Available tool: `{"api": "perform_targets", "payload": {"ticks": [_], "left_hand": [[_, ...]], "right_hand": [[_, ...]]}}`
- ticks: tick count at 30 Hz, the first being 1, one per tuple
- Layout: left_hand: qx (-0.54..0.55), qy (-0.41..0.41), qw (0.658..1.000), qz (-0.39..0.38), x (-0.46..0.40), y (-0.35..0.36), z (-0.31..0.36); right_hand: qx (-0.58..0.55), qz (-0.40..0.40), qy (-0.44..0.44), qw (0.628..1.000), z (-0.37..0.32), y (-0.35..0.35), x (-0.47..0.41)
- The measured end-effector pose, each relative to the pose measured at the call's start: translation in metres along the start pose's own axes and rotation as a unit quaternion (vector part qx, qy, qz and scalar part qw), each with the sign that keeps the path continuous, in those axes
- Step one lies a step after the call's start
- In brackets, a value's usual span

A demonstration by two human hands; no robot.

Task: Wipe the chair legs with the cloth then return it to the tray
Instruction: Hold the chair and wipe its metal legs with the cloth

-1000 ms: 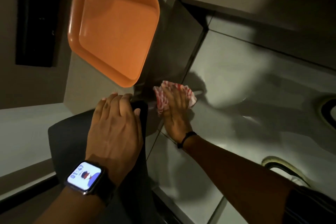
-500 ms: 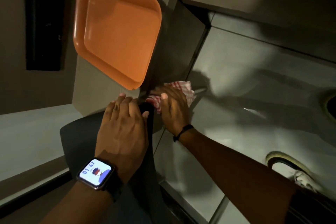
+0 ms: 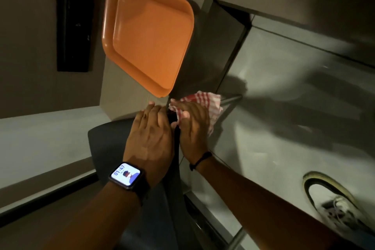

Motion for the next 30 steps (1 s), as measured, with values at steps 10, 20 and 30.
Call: {"api": "perform_targets", "payload": {"ticks": [10, 20, 30], "left_hand": [[0.003, 0.002, 0.999, 0.046, -0.008, 0.011, -0.002], [-0.044, 0.026, 0.999, 0.008, -0.006, 0.0, 0.008], [-0.057, 0.013, 0.997, 0.058, -0.009, 0.009, 0.005]], "right_hand": [[0.035, -0.074, 0.283, 0.956, 0.154, -0.04, -0.07], [0.001, 0.021, -0.019, 1.0, 0.01, -0.002, 0.002], [-0.031, -0.001, 0.279, 0.96, 0.13, -0.027, -0.058]]}}
Point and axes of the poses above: each hand's wrist, its own x-axis away from the middle knuckle, its own y-axis out of the palm, z = x × y, the point moved 2 cm from there along -x, towards the middle knuckle, and after that the axes turned 4 degrees about x, right-handed, at the moved point
